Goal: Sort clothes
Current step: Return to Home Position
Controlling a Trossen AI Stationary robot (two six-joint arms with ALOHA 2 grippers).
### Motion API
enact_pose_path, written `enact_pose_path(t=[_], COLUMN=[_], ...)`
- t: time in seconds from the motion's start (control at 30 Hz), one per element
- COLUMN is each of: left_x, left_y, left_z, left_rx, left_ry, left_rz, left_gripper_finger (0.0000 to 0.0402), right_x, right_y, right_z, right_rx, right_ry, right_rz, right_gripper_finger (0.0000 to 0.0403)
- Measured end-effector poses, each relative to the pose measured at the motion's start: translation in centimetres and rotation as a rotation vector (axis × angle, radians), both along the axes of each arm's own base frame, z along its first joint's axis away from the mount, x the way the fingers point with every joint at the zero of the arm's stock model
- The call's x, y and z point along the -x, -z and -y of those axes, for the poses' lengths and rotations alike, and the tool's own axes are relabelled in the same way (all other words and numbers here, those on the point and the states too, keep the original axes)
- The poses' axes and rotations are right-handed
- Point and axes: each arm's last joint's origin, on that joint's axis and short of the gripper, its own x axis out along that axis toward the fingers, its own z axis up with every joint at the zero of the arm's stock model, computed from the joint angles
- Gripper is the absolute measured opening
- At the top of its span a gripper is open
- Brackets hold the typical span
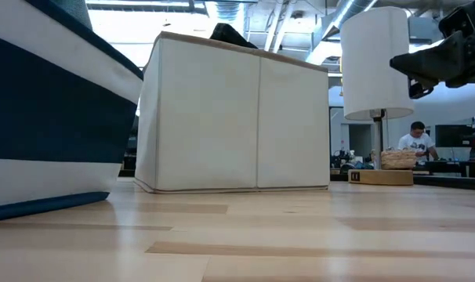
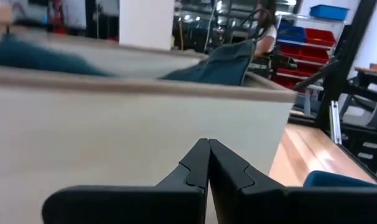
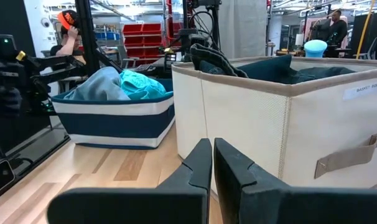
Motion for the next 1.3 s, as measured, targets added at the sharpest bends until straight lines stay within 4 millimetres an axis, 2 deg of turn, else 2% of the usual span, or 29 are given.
enact_pose_path(t=[0.23, 0.53, 1.3], left_x=[-0.34, -0.36, -0.36], left_y=[0.45, 0.54, 0.60], left_z=[0.03, 0.03, 0.03], left_rx=[0.158, 0.070, 0.077], left_ry=[-0.005, -0.007, -0.008], left_rz=[-0.020, -0.046, -0.048], left_gripper_finger=[0.0008, 0.0006, 0.0006], right_x=[0.00, 0.00, 0.00], right_y=[0.00, 0.00, 0.00], right_z=[0.00, 0.00, 0.01], right_rx=[0.000, 0.000, 0.000], right_ry=[0.000, 0.001, 0.003], right_rz=[0.000, 0.000, 0.000], right_gripper_finger=[0.0036, 0.0036, 0.0036])
